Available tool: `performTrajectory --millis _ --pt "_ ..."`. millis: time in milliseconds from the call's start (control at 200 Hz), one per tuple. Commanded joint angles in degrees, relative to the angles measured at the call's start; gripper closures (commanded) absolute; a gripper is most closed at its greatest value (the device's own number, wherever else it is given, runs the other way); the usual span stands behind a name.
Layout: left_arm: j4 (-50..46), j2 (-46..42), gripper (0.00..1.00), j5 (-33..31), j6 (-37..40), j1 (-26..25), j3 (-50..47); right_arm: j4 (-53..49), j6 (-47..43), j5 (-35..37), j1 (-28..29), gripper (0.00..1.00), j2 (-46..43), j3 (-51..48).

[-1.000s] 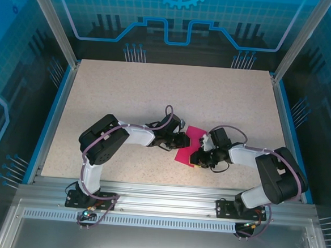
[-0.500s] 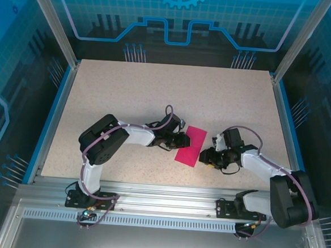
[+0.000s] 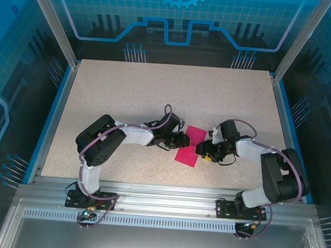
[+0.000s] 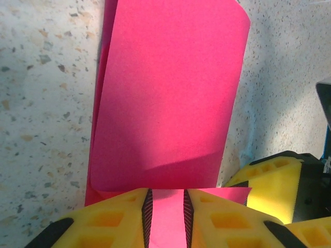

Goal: Fold a paper plane with a square sheet of paper (pick it up from the middle)
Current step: Fold the triangle a second time at the center of the table.

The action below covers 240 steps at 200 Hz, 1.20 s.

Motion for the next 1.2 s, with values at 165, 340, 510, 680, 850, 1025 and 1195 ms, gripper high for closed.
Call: performTrajectory --millis 165,340,510,680,850,1025,1195 --pt "-2.3 -1.0 0.73 0.9 0.8 -0.2 1.0 3.0 -0.6 -3.0 -0.7 0.51 2.7 1.8" --pt "-3.1 -0.2 0.73 1.0 1.0 -0.2 1.6 1.7 -0.1 -0.9 -0.7 0.55 1.5 2.4" --pt "-4.2 0.9 0.73 1.1 1.3 -0.2 2.3 -1.5 0.1 3.6 -1.1 0.52 -0.5 4.2" --pt "-4.8 1.9 0.73 1.4 1.4 -0.3 3.0 -0.3 0.5 3.0 -1.3 0.49 2.7 5.4" --pt "-4.9 2.2 0.73 1.5 1.4 -0.4 3.2 0.5 1.1 2.5 -1.2 0.48 5.0 6.0" --pt "-5.0 2.3 0.73 1.5 1.5 -0.4 3.1 1.6 1.1 0.6 -1.0 0.49 5.7 5.8" --pt "-5.0 2.2 0.74 1.4 1.4 -0.5 3.2 2.7 1.2 -1.3 -0.6 0.53 5.7 5.4"
